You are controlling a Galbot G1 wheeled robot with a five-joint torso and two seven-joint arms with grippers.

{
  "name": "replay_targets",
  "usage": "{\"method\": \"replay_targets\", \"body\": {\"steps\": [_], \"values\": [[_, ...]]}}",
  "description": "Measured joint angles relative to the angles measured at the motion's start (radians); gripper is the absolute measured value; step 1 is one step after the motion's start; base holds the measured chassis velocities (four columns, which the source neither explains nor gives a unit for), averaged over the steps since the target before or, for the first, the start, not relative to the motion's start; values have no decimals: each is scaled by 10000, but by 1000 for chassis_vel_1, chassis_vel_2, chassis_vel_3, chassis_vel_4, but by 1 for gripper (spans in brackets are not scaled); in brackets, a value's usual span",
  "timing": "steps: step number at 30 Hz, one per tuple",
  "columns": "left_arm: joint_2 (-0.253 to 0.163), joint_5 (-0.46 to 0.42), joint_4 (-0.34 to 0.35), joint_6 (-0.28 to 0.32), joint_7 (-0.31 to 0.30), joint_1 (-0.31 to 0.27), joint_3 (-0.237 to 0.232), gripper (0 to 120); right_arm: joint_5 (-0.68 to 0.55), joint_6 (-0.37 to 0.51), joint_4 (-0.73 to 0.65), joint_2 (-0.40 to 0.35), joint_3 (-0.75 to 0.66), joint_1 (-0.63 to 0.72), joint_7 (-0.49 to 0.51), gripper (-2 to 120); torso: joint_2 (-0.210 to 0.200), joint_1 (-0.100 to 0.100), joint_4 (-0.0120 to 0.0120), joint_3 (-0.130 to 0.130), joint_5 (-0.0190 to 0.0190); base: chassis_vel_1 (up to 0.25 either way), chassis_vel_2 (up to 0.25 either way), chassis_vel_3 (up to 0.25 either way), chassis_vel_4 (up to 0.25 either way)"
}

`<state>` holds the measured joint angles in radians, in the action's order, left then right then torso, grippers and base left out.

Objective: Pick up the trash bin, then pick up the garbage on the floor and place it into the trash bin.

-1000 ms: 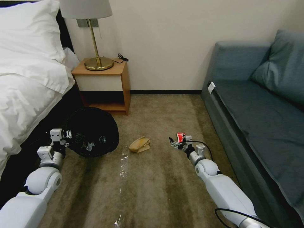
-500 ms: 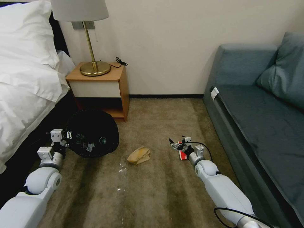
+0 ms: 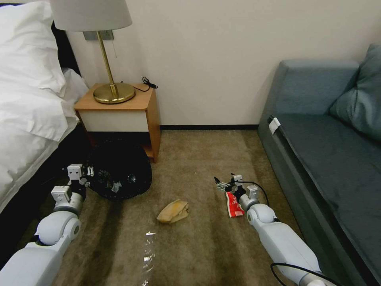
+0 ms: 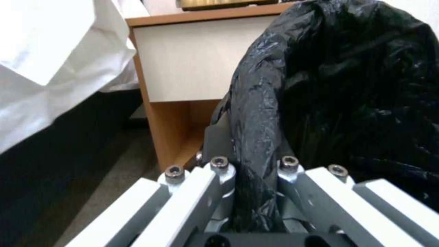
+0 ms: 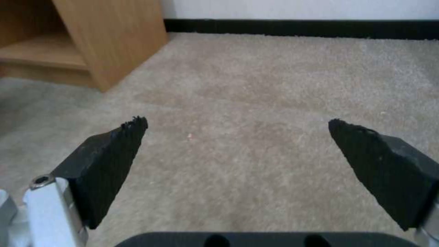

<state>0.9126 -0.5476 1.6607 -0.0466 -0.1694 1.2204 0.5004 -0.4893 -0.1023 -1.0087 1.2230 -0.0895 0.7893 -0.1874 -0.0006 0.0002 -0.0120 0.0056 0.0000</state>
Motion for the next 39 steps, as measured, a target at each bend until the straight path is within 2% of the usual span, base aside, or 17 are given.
{"method": "replay_targets", "body": {"steps": [6, 8, 9, 12, 14, 18, 29, 39], "values": [[66, 79, 40, -17, 55, 137, 25, 4, 77, 606, -174, -366, 124, 83, 16, 100, 0, 0, -1, 1, 1, -104, 99, 98, -94], [79, 114, 33, -50, 118, 167, 25, 4, 58, 1015, -307, -849, 232, 221, -62, 100, 0, -1, 0, -1, 2, -30, 22, 15, -30], [79, 114, 33, -50, 118, 167, 25, 4, 58, 1015, -307, -849, 232, 221, -62, 100, 0, -1, 0, -1, 2, 0, 0, 0, 0], [81, 126, 27, -67, 177, 167, -10, 4, -19, 1352, -310, -1202, 306, 290, -299, 100, 0, -1, -1, -2, 2, 0, 0, 0, 0], [139, 148, 16, -100, 236, 170, -94, 4, -14, 1594, -47, -1551, 334, 328, -813, 100, 1, -1, -3, -2, -1, 0, 0, 0, 0], [311, 275, -112, -228, 381, 174, -235, 4, 55, 1713, 367, -1685, 264, 434, -1200, 100, 0, -1, -3, -1, 3, 0, 0, 0, 0], [702, 489, -482, -462, 635, 128, -436, 4, 330, 1769, 1247, -1445, 143, 456, -2009, 100, 0, -1, -3, -1, 1, 0, 0, 0, 0], [805, 523, -488, -522, 667, 153, -495, 4, 779, 1200, 2984, -622, 99, -433, -2292, 100, 0, -1, -2, 0, -3, 0, 0, 0, 0]]}}
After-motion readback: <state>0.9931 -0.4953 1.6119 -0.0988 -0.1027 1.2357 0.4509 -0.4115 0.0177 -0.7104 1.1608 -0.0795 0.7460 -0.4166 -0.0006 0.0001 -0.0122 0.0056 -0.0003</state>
